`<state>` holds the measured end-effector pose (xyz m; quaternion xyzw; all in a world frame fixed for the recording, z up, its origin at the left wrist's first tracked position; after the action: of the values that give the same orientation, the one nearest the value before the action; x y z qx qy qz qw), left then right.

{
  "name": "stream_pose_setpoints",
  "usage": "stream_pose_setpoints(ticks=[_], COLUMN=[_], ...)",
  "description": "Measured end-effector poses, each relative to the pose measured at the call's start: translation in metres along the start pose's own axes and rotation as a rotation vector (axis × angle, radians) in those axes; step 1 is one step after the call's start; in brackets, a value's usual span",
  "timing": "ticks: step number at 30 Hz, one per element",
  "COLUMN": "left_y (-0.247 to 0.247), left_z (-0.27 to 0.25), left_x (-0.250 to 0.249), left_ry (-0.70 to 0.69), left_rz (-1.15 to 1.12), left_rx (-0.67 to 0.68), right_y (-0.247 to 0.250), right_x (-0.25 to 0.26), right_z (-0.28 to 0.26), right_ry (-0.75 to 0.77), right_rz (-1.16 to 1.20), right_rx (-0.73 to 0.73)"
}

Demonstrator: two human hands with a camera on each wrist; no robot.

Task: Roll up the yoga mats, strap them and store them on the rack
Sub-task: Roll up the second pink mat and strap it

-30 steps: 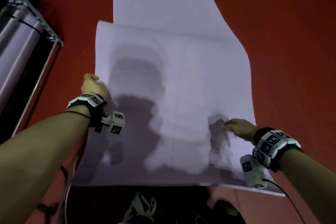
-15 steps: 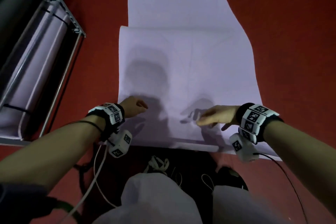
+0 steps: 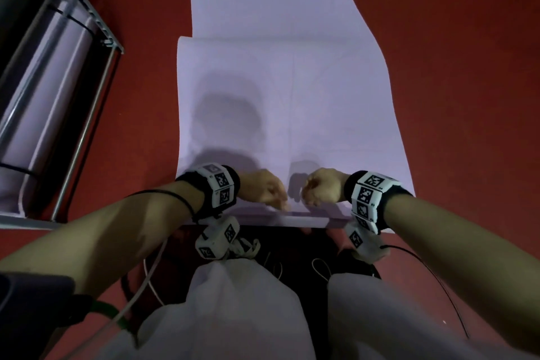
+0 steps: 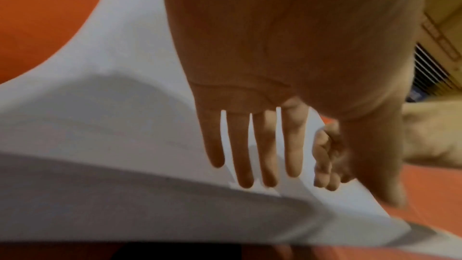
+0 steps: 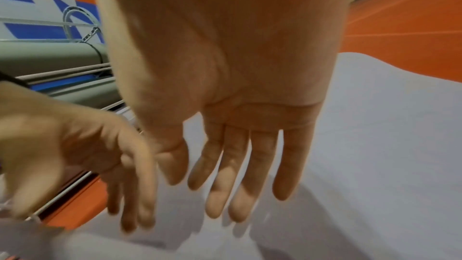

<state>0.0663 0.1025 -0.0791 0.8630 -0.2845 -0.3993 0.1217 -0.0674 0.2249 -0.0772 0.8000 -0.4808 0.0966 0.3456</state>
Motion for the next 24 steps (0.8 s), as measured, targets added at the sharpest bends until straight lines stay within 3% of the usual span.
stream_pose_setpoints(ticks=[2,5,9,12,16,20,24], left_y=[-0.013,-0.017,-0.006,-0.008,-0.014,-0.031,-0.040], left_z=[0.005,0.012,0.021,0.023,0.024,0.021,0.026], left_x=[0.004,0.009,0.018,0.018,0.016,0.007,0.003], left_ry=[0.020,-0.015,-0.065,-0.043,0.069,0.168,0.138], left_rz=[0.058,0.103,0.096,0.106,0.169,0.442,0.648], left_rx=[0.154,0.114,-0.106,-0.088,-0.059,0.125,0.119], right_y=[-0.008,-0.017,-0.019,-0.026,-0.044,-0.057,-0.061], right_x=[-0.002,-0.003,-0.010,-0.019,-0.026,-0.038,-0.039], right_z=[0.001,-0.003,-0.002,0.001,-0.002,-0.002,0.006], right_ry=[-0.002,0.028,0.123,0.162,0.223,0.271,0.232], right_rz=[0.033,0.063,-0.044,-0.202,-0.555,-0.601,-0.574], right_rx=[0.064,0.085,-0.239,-0.426,-0.371,-0.241,-0.171])
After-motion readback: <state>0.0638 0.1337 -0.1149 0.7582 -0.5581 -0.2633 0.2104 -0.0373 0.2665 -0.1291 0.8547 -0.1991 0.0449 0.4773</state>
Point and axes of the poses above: each hand's wrist, its own z-axis towards the middle knuckle, its own y-axis out of the back of the hand, x = y × z, the point moved 2 cm from there along z, towards the middle knuckle, and after that the axes turned 1 degree about -x, right-handed, at the moved point
